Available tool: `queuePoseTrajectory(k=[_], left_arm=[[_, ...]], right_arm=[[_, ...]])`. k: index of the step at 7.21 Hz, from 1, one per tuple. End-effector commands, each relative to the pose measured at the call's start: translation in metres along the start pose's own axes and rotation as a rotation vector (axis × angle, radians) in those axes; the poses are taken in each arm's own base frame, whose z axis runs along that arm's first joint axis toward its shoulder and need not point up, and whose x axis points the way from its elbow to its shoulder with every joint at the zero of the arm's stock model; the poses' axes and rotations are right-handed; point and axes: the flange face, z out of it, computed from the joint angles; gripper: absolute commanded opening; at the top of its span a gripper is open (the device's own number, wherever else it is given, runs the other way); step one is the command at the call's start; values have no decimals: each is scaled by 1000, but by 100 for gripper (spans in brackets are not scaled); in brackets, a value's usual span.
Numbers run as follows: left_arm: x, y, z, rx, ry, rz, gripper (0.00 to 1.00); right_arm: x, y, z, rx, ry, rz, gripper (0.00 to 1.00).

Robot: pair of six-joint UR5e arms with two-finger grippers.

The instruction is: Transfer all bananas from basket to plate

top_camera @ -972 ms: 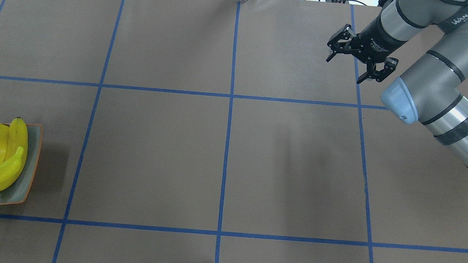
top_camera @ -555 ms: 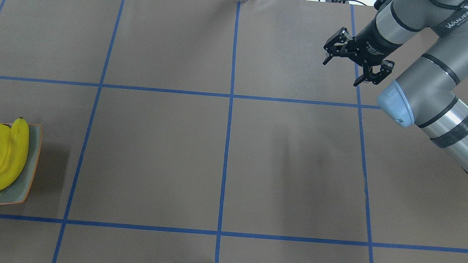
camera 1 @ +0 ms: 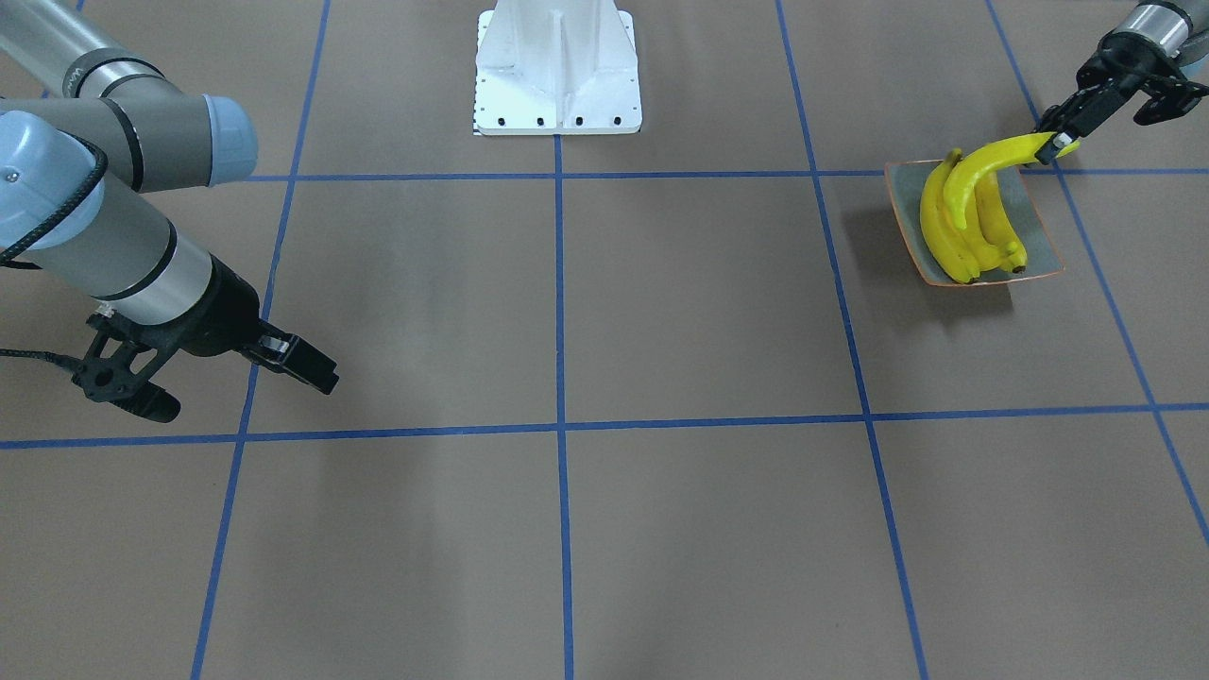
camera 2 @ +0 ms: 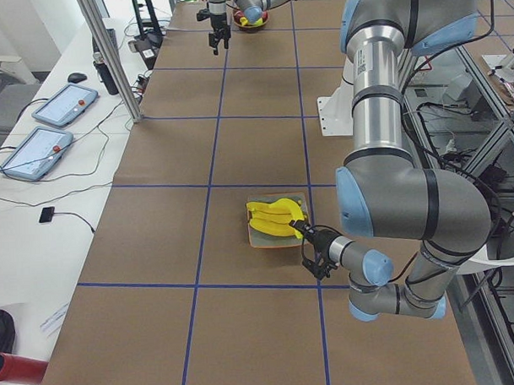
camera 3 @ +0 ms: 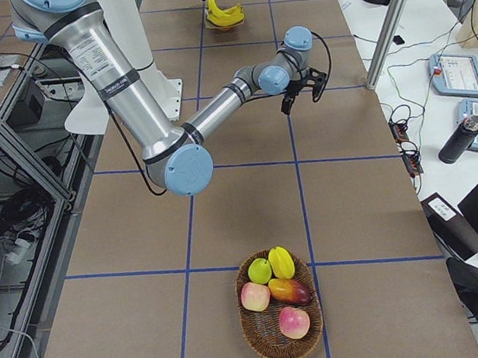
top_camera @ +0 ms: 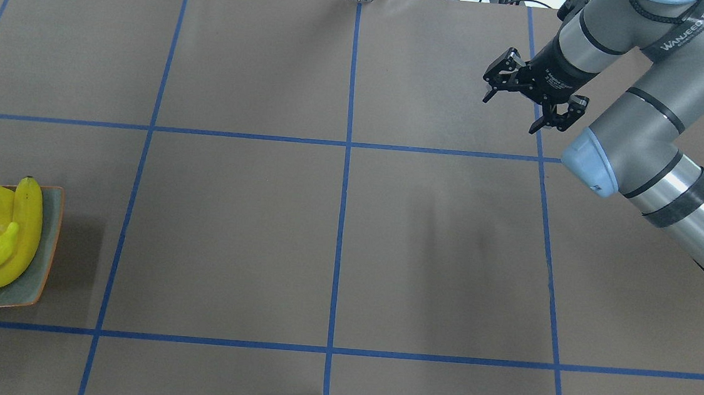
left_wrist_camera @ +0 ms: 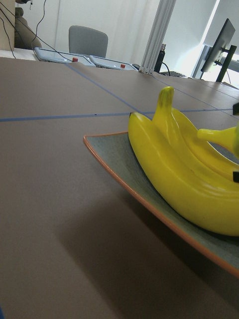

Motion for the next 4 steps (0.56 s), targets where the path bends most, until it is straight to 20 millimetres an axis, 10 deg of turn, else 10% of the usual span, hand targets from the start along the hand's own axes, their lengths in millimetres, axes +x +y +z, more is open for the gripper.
queuePoseTrajectory(k=[1, 4], left_arm=[[-1, 3, 3, 2, 7, -6, 0], [5, -4, -2, 25, 22, -42, 0]], right_arm=[[-1, 3, 4, -2, 4, -3, 100], [-3, 8, 10, 1, 10, -11, 100]])
